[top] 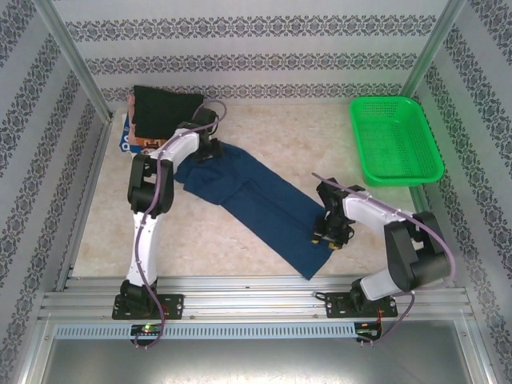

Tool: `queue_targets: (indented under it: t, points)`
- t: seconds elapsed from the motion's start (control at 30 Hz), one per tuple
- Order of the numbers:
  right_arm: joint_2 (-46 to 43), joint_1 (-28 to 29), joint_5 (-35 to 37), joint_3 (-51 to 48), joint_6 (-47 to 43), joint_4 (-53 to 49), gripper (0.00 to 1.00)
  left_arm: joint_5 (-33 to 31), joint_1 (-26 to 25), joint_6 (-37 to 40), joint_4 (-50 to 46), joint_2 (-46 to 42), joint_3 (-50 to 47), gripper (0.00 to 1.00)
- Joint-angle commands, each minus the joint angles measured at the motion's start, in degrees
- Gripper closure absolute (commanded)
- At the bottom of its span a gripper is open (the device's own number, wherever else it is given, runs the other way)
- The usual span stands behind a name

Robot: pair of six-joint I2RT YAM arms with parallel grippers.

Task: Fold and stack the t-shirts

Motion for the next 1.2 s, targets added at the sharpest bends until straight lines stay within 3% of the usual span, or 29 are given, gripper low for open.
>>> queue_targets:
  t: [0.0,0.2,0.47,0.6,0.7,0.77,0.87,0.97,1.07,1.17]
  points:
    - [-3.51,3.82,0.42,-2.32,8.99,-0.28,0.53,6.25,-1.92,2.75,-1.26,9.11,8.70,0.47]
    - [-1.16,15.17,-0.44,-3.05,19.60,4.64,0.50,12.29,-1.73,0.94,-4.77,26.75,39.25,0.44]
    - [3.10,25.65,-4.59,0.23,32.01,15.53,0.45,23.71,-0.89,-13.14,17.31,31.65,40.80,0.35]
    - [1.24,29.56,-5.40,4.39,36.37,16.24,0.40,27.02,-0.35,-19.37,26.68,29.07,42.30,0.26]
    - [-1.84,31.34,-3.61,8.36,37.71,12.04,0.34,30.09,0.25,-22.34,28.21,25.39,42.92,0.23]
    - [-5.20,31.23,-1.71,10.57,37.28,8.26,0.31,32.24,1.05,-21.43,24.98,21.52,42.36,0.20]
    - [-10.40,28.52,0.72,13.96,32.52,1.07,0.25,31.74,2.73,-14.01,14.66,13.29,39.54,0.17]
    - [-13.96,21.23,-1.68,14.47,23.47,-1.44,0.22,23.27,3.13,-2.19,0.36,4.96,37.09,0.16]
    - [-13.53,12.65,-2.45,15.66,12.06,-3.92,0.18,17.03,2.12,4.09,-9.62,-0.16,33.77,0.17]
    - [-10.62,6.92,-3.00,16.12,1.43,-1.51,0.18,11.69,-1.22,7.13,-14.02,-3.16,26.02,0.29]
